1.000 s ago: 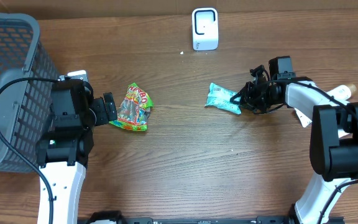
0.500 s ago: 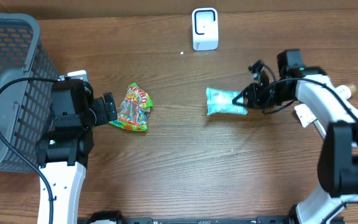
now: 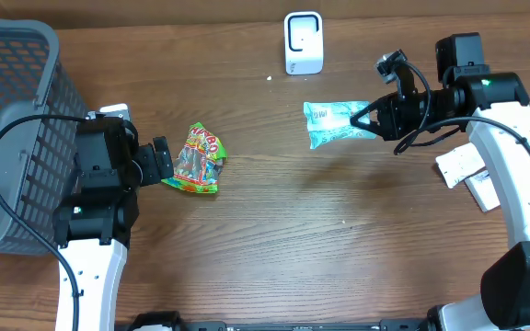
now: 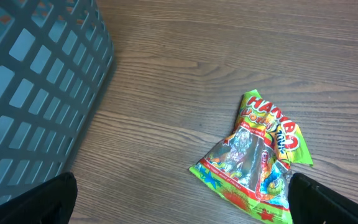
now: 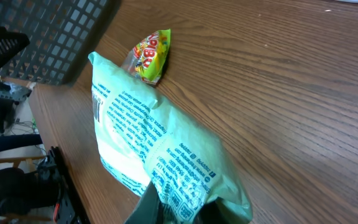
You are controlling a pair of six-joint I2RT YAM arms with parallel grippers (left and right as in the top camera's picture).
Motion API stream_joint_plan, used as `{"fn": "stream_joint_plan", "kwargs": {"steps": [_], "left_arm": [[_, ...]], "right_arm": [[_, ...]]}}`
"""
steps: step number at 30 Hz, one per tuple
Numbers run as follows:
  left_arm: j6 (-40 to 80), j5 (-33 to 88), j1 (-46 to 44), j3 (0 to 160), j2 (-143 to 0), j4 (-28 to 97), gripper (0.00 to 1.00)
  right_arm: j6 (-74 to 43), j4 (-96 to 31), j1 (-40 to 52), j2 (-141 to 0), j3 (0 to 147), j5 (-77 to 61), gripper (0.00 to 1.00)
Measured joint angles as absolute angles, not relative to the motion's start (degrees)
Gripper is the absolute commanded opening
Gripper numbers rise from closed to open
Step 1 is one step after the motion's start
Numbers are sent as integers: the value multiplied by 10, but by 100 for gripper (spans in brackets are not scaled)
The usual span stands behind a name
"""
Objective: Scan the item barcode
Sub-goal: 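Lift the mint-green tissue pack with the right gripper toward the scanner, then hold the tissue pack's barcode against the scanner window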
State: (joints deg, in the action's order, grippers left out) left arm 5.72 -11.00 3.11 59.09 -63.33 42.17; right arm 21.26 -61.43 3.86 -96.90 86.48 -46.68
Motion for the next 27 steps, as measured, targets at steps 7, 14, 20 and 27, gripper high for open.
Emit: {"fn": "stream_joint_plan", "kwargs": {"steps": [7,14,20,27], "left_arm": [[57,-110,31,591,-633,422,100],[57,-110,31,591,-633,422,100],[57,-110,31,591,-633,422,100],[57,-110,31,591,-633,422,100]], "right_arm": [[215,-608,66,-969,874,-467,4],[170,-534,96,-969,874,-388,4],[87,-461,162,-969,890,-204,4],[85,-350,251,-969,927,95,4]]}}
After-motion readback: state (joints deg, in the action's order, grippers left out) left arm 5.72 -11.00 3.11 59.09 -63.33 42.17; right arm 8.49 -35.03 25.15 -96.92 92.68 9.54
